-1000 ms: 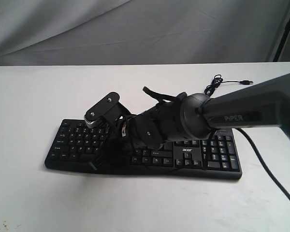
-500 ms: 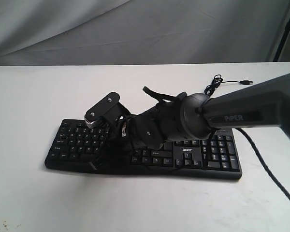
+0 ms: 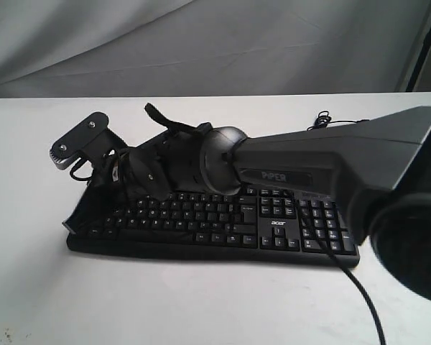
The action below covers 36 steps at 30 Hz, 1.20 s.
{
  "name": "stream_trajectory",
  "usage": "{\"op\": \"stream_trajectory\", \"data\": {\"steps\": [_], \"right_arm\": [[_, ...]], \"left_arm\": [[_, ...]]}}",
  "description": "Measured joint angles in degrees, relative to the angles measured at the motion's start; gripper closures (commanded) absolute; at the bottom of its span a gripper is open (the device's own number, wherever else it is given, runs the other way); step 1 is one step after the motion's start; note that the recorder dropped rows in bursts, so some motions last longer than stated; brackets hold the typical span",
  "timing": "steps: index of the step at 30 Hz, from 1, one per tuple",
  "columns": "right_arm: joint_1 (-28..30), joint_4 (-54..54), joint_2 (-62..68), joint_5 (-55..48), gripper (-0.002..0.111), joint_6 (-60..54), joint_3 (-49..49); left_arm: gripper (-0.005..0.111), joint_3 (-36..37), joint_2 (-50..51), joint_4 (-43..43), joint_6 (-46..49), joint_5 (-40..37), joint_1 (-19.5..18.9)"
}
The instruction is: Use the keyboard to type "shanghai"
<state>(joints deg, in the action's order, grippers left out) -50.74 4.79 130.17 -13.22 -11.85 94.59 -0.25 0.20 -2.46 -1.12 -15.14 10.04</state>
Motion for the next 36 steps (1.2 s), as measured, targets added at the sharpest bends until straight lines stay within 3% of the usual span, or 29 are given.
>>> {"op": "stream_trajectory", "data": {"steps": [36], "right_arm": [[-0.03, 0.47, 5.52, -1.02, 0.108, 0.0, 2.55]], "left_arm": [[0.107, 0.0, 0.0, 0.0, 0.0, 0.0, 0.0]]}}
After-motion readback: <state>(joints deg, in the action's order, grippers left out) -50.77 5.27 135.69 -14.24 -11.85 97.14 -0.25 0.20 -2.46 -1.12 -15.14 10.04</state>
